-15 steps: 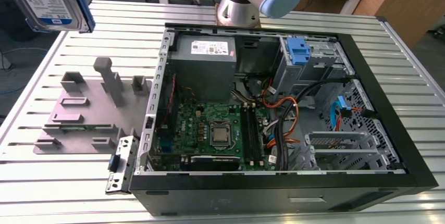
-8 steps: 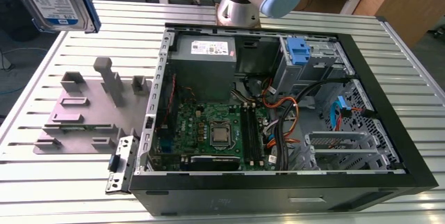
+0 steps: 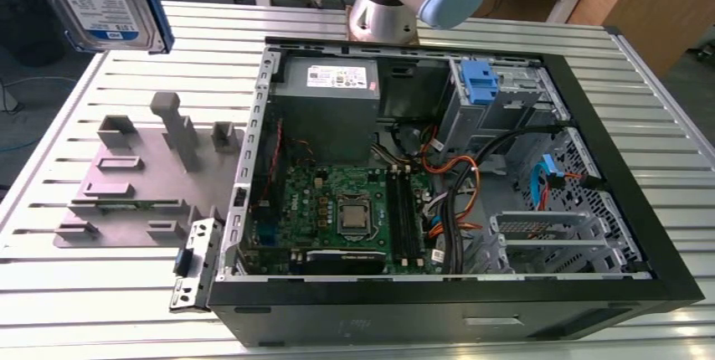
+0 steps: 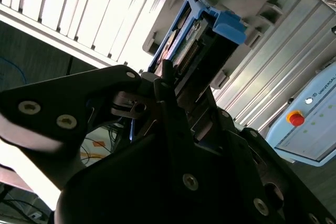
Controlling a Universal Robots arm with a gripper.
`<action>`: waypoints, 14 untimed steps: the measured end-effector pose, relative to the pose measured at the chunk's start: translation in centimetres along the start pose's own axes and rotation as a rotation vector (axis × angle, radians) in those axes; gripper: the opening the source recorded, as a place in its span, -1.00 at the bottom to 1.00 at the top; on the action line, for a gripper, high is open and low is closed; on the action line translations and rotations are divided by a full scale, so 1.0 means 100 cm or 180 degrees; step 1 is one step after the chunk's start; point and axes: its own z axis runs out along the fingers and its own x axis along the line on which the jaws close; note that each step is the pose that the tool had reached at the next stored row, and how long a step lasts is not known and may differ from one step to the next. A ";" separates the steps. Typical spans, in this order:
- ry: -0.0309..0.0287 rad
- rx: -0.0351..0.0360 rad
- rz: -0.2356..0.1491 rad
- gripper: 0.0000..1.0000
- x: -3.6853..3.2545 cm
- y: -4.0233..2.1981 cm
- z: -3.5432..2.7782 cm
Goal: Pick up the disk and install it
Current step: 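Pick up the disk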
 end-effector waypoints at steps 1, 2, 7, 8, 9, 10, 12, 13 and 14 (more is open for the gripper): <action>0.0000 0.0000 0.0000 -0.31 0.0000 -0.0020 -0.0001; 0.0000 0.0000 0.0000 -0.31 -0.0001 -0.0038 -0.0002; 0.0000 0.0000 0.0000 -0.31 -0.0002 -0.0139 -0.0004; 0.0000 0.0000 0.0000 -0.31 -0.0002 -0.0162 -0.0005; 0.0000 0.0000 0.0000 -0.31 -0.0003 -0.0183 -0.0006; 0.0000 0.0000 0.0000 -0.31 -0.0003 -0.0203 -0.0007; 0.0000 0.0000 0.0000 -0.31 -0.0003 -0.0246 -0.0008; 0.0000 0.0000 0.0000 -0.31 -0.0004 -0.0266 -0.0008; 0.0000 0.0000 0.0000 -0.31 -0.0004 -0.0289 -0.0009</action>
